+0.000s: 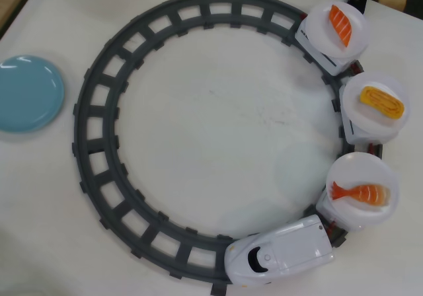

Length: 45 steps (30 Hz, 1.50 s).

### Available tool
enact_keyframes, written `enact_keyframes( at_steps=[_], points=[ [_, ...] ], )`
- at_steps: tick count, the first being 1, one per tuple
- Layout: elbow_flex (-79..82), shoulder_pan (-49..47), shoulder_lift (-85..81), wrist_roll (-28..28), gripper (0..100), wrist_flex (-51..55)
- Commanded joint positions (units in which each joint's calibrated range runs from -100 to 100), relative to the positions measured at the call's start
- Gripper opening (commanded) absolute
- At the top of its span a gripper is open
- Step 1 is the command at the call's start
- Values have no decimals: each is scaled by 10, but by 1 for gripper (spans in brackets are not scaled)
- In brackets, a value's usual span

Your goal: Pick up the sushi from the Shinkansen and put it on the blue dish

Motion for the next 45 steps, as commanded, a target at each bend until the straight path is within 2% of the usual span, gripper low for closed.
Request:
enact_keyframes(
  at_steps=[1, 9, 13, 19, 24, 30, 32, 36, 45],
  points=[
    [-1, 5, -2, 2, 3, -1],
    [-53, 13, 9, 3, 4, 4],
    [-105, 74, 24, 41, 4, 0],
    [-322, 234, 199, 76, 4, 3],
    [-567, 419, 407, 117, 4, 7],
    [-798, 587, 582, 164, 6, 136],
    [-848, 640, 624, 177, 12, 175],
    [-904, 789, 679, 183, 23, 187],
    [-954, 1049, 765, 182, 25, 187]
  ],
)
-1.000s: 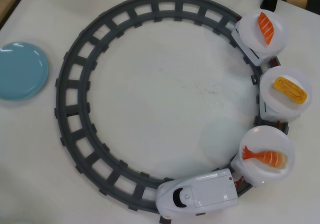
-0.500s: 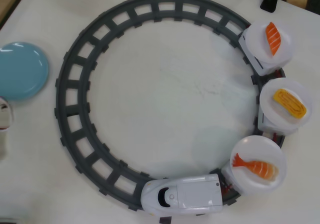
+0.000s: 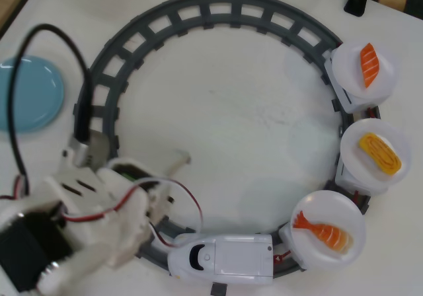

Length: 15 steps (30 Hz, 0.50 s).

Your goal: Pick up the sushi from the Shinkansen and put it on the blue dish

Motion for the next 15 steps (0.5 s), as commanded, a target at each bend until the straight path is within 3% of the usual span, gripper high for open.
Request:
enact_keyframes(
  at_steps=[1, 5, 15],
  points=[
    [-33, 85, 22, 2, 26, 3],
    [-28, 126, 61, 2, 31, 6],
    [-47, 137, 139, -2, 30, -5]
  ],
)
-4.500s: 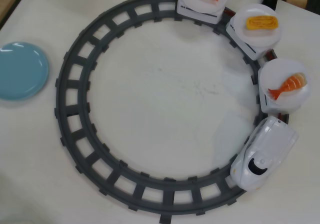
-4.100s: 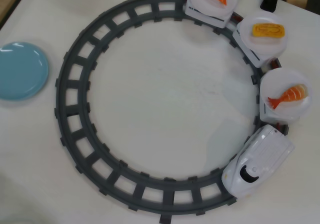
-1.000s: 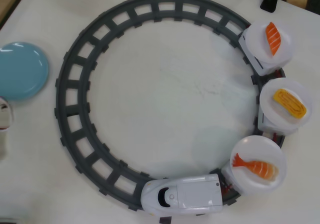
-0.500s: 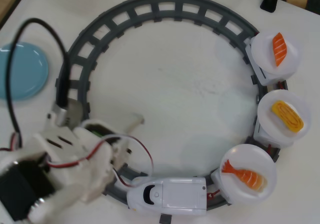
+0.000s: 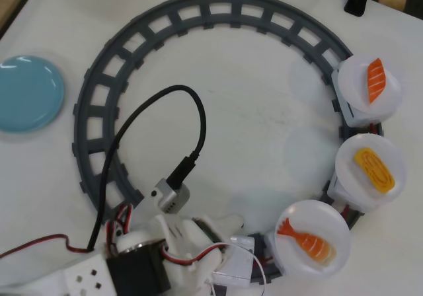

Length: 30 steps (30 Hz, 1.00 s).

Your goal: Pick up the sushi from the Shinkansen and put it on the blue dish

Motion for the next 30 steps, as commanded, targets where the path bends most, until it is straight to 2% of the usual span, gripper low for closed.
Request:
enact_keyframes(
  at_steps=[1, 9, 17, 30],
  points=[
    [-53, 5, 8, -1, 30, -12],
    [-142, 7, 49, -2, 30, -32],
    [-149, 14, 123, -3, 30, -67],
    [-174, 61, 195, -3, 30, -67]
  ],
)
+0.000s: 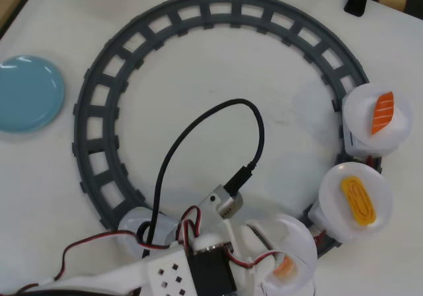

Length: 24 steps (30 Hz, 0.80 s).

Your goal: Pick up the sushi from the Shinkansen and put it on the blue dish

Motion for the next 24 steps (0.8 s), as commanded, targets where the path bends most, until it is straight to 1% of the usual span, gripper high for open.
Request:
enact_keyframes(
  at_steps=[1, 5, 6, 10, 11, 14, 17, 22, 24],
  points=[
    [-31, 14, 0, -3, 30, -4],
    [-24, 27, 6, -4, 29, 1],
    [-24, 32, 9, -4, 26, 2],
    [-23, 38, 16, -4, 6, 10],
    [-24, 37, 17, -4, 2, 21],
    [-24, 24, 16, -4, 3, 52],
    [-49, -10, -9, -4, 3, 92],
    [-74, -109, -116, -5, 3, 154],
    [-72, -157, -170, -20, 3, 164]
  ],
)
